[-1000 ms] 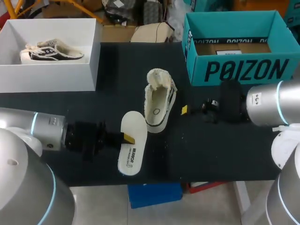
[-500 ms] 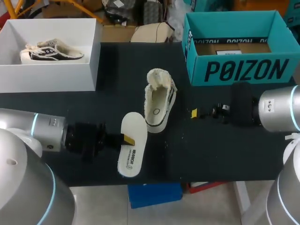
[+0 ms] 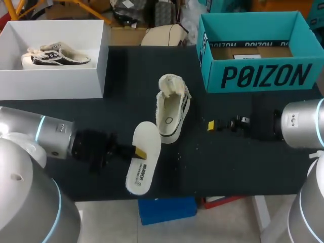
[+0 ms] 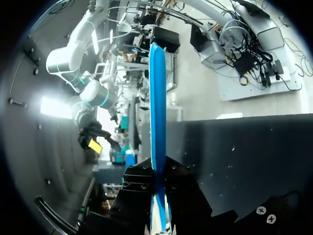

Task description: Take the shoe out of the shoebox, open the shoe tongue, remove and reinsert the insole, then place the shoe into the shoebox

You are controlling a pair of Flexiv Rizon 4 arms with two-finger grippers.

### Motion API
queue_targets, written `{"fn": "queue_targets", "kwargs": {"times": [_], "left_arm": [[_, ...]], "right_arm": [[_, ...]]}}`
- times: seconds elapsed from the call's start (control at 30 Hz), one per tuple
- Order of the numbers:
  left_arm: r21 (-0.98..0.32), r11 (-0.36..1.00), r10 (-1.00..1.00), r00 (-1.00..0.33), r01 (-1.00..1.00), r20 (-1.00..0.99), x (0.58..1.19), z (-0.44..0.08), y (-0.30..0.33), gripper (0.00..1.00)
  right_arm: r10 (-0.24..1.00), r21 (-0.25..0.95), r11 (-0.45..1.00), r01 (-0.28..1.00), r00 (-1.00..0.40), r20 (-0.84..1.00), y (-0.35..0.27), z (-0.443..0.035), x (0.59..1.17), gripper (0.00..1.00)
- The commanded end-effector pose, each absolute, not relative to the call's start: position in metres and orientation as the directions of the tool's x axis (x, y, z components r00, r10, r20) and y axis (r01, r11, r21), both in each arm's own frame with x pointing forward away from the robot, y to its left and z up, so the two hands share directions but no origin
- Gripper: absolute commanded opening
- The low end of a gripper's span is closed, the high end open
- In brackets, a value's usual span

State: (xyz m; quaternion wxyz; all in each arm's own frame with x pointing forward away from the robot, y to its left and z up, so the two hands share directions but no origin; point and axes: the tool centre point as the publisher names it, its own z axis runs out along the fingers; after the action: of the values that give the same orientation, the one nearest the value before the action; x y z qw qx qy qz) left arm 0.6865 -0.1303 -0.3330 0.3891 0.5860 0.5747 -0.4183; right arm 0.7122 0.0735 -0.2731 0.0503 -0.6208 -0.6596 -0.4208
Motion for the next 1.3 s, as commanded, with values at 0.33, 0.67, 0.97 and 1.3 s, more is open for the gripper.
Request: {"fn": "queue_targets", "kwargs": {"times": [0.33,0.67,0.97,1.3], "left_arm": [[-0.037,-0.118,0.451,0.020,0.992,-0.892,0.699,-0.327,-0.132,0.00],[-0.054,-0.136,0.469,0.016,0.989,-0.883,0.700,-0.323,-0.133,0.00],[-0.179,-0.277,0.559,0.006,0.944,-0.829,0.719,-0.325,-0.147,0.00],[-0.292,-0.336,0.565,-0.056,0.896,-0.823,0.744,-0.331,-0.154,0.00]], "right_arm": [[0.777,0.494,-0.126,0.861,-0.224,0.589,0.073,-0.273,0.711,1.00],[0.777,0.494,-0.126,0.861,-0.224,0.589,0.073,-0.273,0.711,1.00],[0.777,0.494,-0.126,0.861,-0.224,0.589,0.073,-0.273,0.711,1.00],[0.777,0.494,-0.126,0.861,-0.224,0.589,0.073,-0.273,0.711,1.00]]}}
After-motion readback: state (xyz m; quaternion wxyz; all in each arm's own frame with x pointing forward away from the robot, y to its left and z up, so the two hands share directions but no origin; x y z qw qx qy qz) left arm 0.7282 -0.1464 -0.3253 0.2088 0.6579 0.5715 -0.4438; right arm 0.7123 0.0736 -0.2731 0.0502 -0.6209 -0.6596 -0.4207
